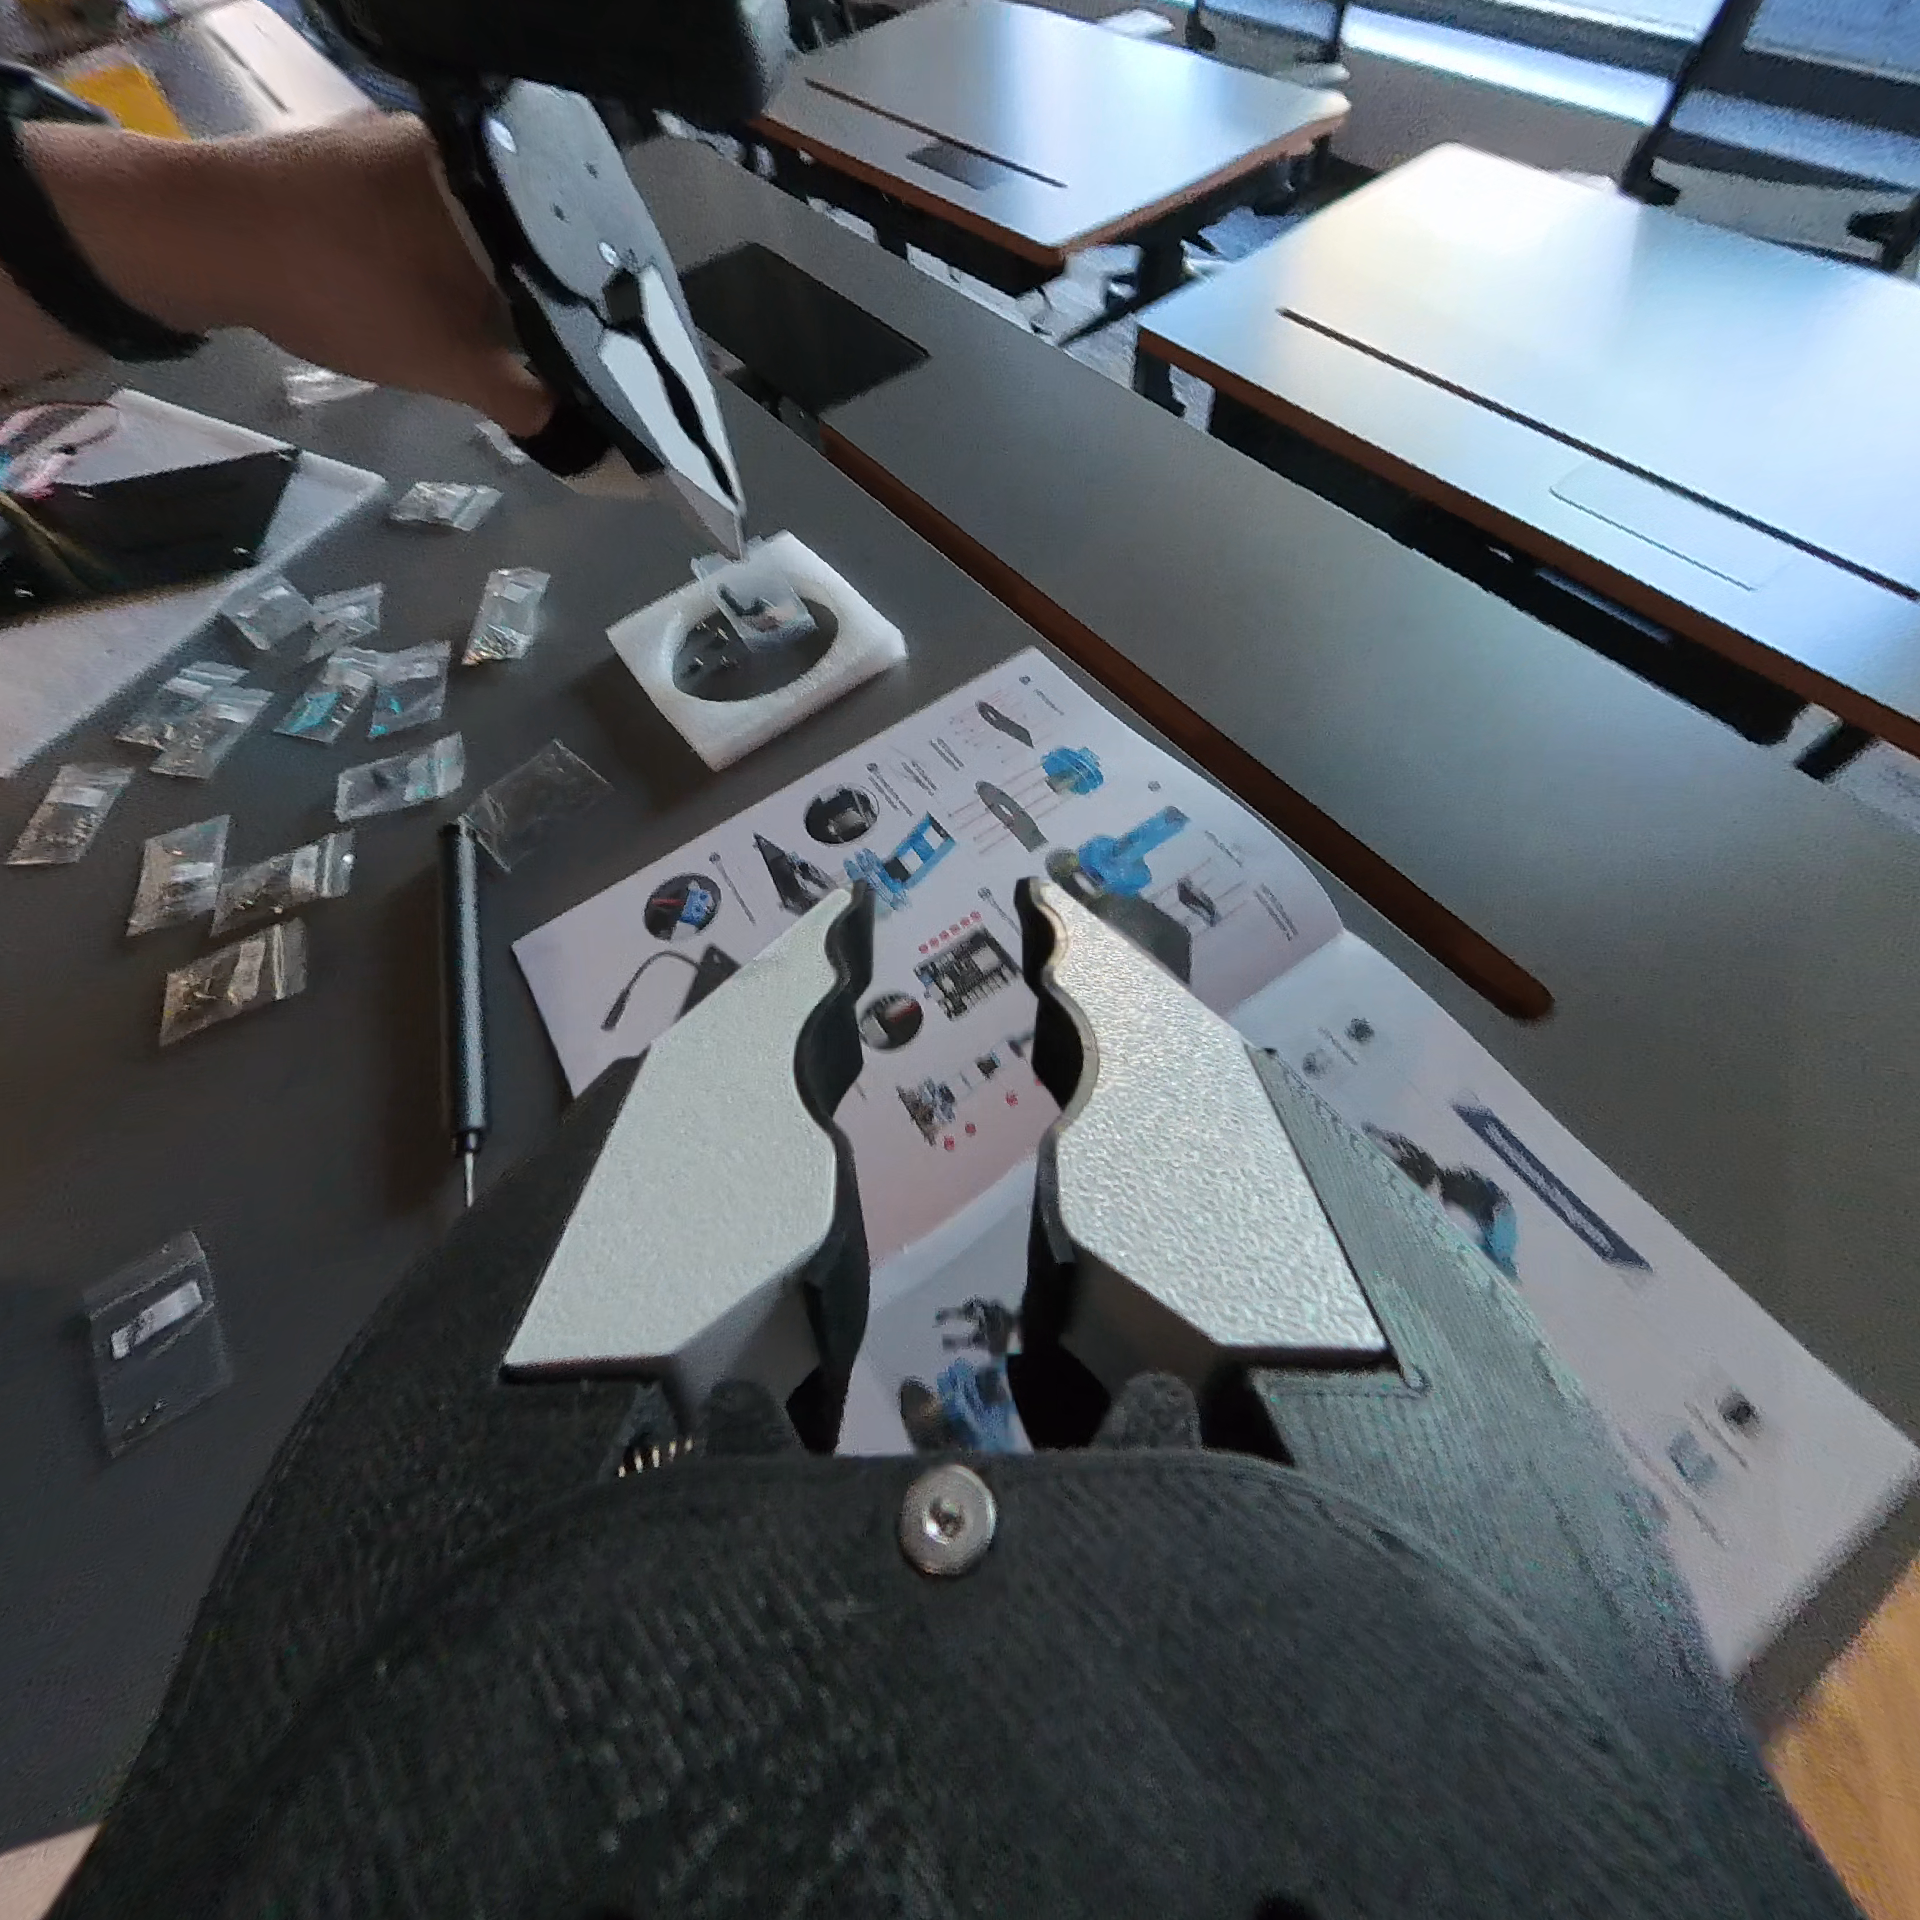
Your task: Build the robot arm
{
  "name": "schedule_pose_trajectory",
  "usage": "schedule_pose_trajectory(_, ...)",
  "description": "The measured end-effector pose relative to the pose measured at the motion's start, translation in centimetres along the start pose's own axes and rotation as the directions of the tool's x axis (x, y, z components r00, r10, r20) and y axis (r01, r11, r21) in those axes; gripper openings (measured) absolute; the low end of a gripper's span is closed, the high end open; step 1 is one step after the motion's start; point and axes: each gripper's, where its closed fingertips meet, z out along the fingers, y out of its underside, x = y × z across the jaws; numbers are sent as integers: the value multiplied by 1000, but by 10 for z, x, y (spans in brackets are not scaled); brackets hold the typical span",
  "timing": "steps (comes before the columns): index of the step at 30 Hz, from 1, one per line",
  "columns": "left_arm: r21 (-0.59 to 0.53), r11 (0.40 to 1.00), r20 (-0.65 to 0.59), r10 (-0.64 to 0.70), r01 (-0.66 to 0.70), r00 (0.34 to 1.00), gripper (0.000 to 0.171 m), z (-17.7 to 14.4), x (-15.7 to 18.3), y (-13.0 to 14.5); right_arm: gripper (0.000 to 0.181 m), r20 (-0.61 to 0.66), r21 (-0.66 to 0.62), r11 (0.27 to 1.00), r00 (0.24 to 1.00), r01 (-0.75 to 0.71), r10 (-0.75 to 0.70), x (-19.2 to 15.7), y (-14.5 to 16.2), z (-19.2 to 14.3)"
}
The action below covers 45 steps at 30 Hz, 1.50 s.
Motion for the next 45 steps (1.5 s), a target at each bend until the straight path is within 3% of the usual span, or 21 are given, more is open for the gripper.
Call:
schedule_pose_trajectory(3, -6, 1000, -27, -1, 1, 1000, 0, 3, 3, -1, 51, 135, 106, 993, 988, 55, -69, -24, -20, 41)
schedule_pose_trajectory(6, -12, 1000, -60, -9, 9, 998, 0, 5, 6, -1, 69, 207, 222, 960, 954, 169, -216, -67, -41, 114)
schedule_pose_trajectory(10, -16, 1000, -74, -20, 19, 997, 0, 1, 3, -2, 71, 207, 142, 949, 929, 283, -308, -107, -23, 220)
schedule_pose_trajectory(14, 19, 998, -131, -63, 66, 989, 0, -9, 4, -8, 74, 149, 99, 967, 958, 233, -246, -104, -17, 263)
schedule_pose_trajectory(17, 36, 994, -181, -95, 103, 979, 0, -13, 5, -10, 71, 83, 34, 965, 961, 262, -264, -95, -9, 275)
schedule_pose_trajectory(20, 63, 985, -261, -139, 161, 955, 0, -16, 9, -16, 52, 27, 12, 964, 963, 267, -267, -88, -4, 278)
schedule_pose_trajectory(26, 61, 985, -262, -140, 162, 955, 0, -16, 10, -14, 41, 59, -29, 969, 968, 245, -243, -87, 7, 280)
schedule_pose_trajectory(37, 57, 985, -255, -144, 163, 956, 0, -12, 10, -8, 41, 86, -50, 963, 962, 264, -259, -94, 13, 281)
schedule_pose_trajectory(39, 53, 986, -235, -142, 158, 962, 0, -12, 6, -6, 51, 120, -37, 965, 960, 261, -255, -98, 13, 281)
schedule_pose_trajectory(43, 49, 988, -201, -135, 148, 970, 0, -15, -1, -1, 60, 235, 68, 985, 957, 156, -168, -101, -14, 253)
schedule_pose_trajectory(45, 54, 987, -197, -135, 148, 971, 0, -18, -3, 1, 60, 223, 123, 990, 970, 70, -96, -85, -37, 228)
